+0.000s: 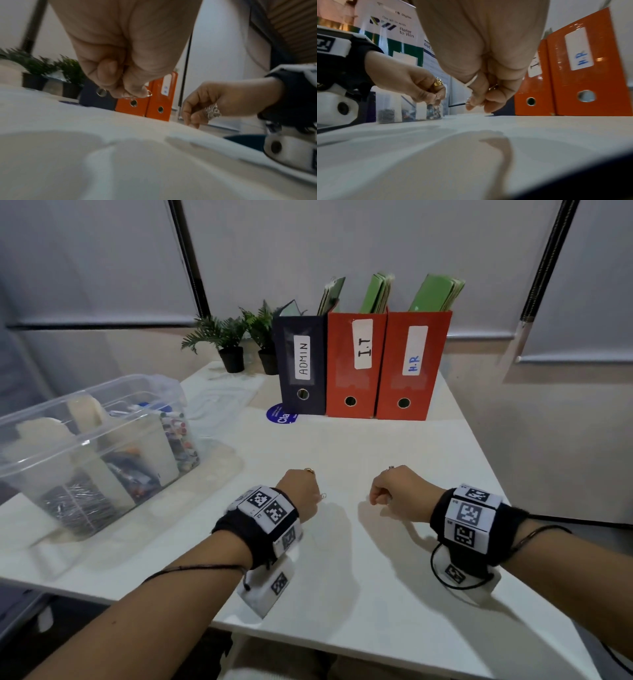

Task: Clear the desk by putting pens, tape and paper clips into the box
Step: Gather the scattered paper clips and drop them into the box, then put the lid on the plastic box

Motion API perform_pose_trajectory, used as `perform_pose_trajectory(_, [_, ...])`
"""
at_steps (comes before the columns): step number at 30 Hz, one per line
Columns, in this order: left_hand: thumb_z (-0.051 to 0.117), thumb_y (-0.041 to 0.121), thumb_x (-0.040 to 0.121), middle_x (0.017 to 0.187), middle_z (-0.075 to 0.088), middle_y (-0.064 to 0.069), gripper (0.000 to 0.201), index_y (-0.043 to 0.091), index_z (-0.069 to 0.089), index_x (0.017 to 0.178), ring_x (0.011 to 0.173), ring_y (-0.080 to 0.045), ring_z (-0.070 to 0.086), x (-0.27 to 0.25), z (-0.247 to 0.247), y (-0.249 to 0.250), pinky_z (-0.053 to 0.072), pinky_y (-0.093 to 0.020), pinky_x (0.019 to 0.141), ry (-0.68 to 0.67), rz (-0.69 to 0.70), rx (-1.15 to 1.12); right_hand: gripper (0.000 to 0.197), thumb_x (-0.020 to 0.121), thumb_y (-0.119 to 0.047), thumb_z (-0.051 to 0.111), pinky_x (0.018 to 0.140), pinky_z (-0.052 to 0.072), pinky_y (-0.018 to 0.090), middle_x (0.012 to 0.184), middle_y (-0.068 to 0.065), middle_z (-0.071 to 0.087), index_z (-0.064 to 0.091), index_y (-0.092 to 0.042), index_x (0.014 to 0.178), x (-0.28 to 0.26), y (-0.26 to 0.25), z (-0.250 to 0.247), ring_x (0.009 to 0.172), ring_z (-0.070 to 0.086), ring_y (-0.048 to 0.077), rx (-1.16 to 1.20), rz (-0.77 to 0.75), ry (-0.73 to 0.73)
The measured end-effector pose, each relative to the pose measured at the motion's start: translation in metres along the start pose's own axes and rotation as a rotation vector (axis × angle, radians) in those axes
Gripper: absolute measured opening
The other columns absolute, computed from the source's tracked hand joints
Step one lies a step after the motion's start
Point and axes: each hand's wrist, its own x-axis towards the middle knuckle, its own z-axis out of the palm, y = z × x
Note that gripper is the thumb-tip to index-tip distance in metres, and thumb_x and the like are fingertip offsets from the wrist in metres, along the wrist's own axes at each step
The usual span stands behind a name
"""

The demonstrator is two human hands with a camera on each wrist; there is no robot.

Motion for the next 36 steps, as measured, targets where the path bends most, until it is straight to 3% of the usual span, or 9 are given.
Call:
perform_pose_trajectory(3, [0.047, 0.007, 0.091, 0.103, 0.063, -0.009, 0.01, 0.011, 0.055, 0.085, 0.106, -0.024, 0.058, -0.015, -0.032, -0.026, 0.043, -0.025, 0.082, 0.166, -0.092, -0.109, 0.027, 0.092, -0.001, 0.045, 0.091, 0.039, 0.02, 0.112, 0.007, 0.068, 0.068, -0.003, 0.105, 0.026, -0.036, -0.009, 0.11, 0.057, 0.02, 0.048, -0.081, 0.052])
perform_pose_trajectory(6, [0.048, 0.01, 0.094, 0.11, 0.063, -0.012, 0.016, 0.005, 0.063, 0.097, 0.108, -0.026, 0.057, -0.037, -0.078, -0.072, 0.042, -0.028, 0.087, 0.382, -0.227, -0.17, 0.026, 0.092, -0.002, 0.048, 0.081, 0.037, 0.013, 0.111, 0.008, 0.069, 0.069, -0.003, 0.106, 0.057, -0.097, -0.026, 0.108, 0.06, 0.019, 0.092, -0.225, 0.114])
perform_pose_trajectory(9, [0.044, 0.011, 0.094, 0.109, 0.064, -0.019, 0.018, 0.003, 0.06, 0.089, 0.106, -0.033, 0.057, -0.063, -0.122, -0.134, 0.043, -0.034, 0.086, 0.504, -0.407, -0.128, 0.022, 0.091, -0.004, 0.053, 0.077, 0.037, 0.011, 0.108, 0.009, 0.07, 0.071, -0.004, 0.104, 0.09, -0.177, -0.046, 0.103, 0.063, 0.02, 0.151, -0.405, 0.181])
perform_pose_trajectory(12, [0.049, 0.02, 0.091, 0.107, 0.065, -0.019, 0.026, 0.002, 0.064, 0.102, 0.102, -0.035, 0.061, -0.081, -0.148, -0.209, 0.05, -0.037, 0.087, 0.495, -0.578, 0.034, 0.022, 0.09, -0.007, 0.054, 0.082, 0.039, 0.014, 0.108, 0.007, 0.071, 0.072, -0.008, 0.103, 0.12, -0.259, -0.064, 0.104, 0.063, 0.019, 0.184, -0.55, 0.228])
perform_pose_trajectory(17, [0.066, 0.036, 0.072, 0.065, 0.047, -0.005, 0.036, 0.008, 0.066, 0.095, 0.085, -0.037, 0.063, -0.057, -0.161, -0.356, 0.054, -0.047, 0.08, 0.333, -0.862, 0.129, 0.023, 0.09, -0.016, 0.057, 0.092, 0.045, 0.024, 0.114, 0.008, 0.069, 0.071, -0.012, 0.109, 0.167, -0.371, -0.071, 0.108, 0.063, 0.023, 0.155, -0.615, 0.215])
perform_pose_trajectory(23, [0.061, 0.047, 0.06, 0.074, 0.065, -0.003, 0.035, 0.019, 0.064, 0.08, 0.071, -0.031, 0.066, -0.084, -0.171, -0.342, 0.057, -0.047, 0.07, 0.17, -0.88, 0.143, 0.025, 0.08, -0.017, 0.07, 0.089, 0.055, 0.031, 0.096, 0.011, 0.073, 0.07, -0.006, 0.102, 0.204, -0.415, -0.046, 0.091, 0.07, 0.022, 0.056, -0.475, 0.099])
perform_pose_trajectory(28, [0.069, 0.021, 0.065, 0.067, 0.054, -0.006, 0.017, 0.009, 0.058, 0.065, 0.079, -0.037, 0.066, -0.095, -0.18, -0.32, 0.056, -0.052, 0.072, 0.181, -0.868, 0.107, 0.024, 0.086, -0.007, 0.059, 0.089, 0.055, 0.038, 0.105, 0.016, 0.07, 0.067, -0.001, 0.107, 0.212, -0.419, -0.034, 0.096, 0.068, 0.03, 0.097, -0.444, 0.057])
perform_pose_trajectory(31, [0.075, 0.023, 0.065, 0.076, 0.061, -0.004, 0.03, 0.01, 0.069, 0.09, 0.083, -0.032, 0.067, -0.081, -0.179, -0.34, 0.056, -0.047, 0.08, 0.231, -0.819, 0.028, 0.033, 0.088, -0.004, 0.055, 0.095, 0.051, 0.035, 0.117, 0.015, 0.065, 0.061, -0.002, 0.121, 0.213, -0.412, -0.034, 0.108, 0.063, 0.029, 0.086, -0.464, 0.099])
perform_pose_trajectory(36, [0.046, 0.01, 0.091, 0.121, 0.06, -0.021, 0.037, -0.002, 0.053, 0.126, 0.112, -0.035, 0.059, -0.087, -0.173, -0.305, 0.049, -0.039, 0.097, 0.421, -0.802, -0.264, 0.04, 0.089, -0.003, 0.051, 0.1, 0.044, 0.029, 0.123, 0.009, 0.063, 0.057, -0.012, 0.128, 0.214, -0.396, -0.034, 0.115, 0.058, 0.023, 0.217, -0.566, 0.205])
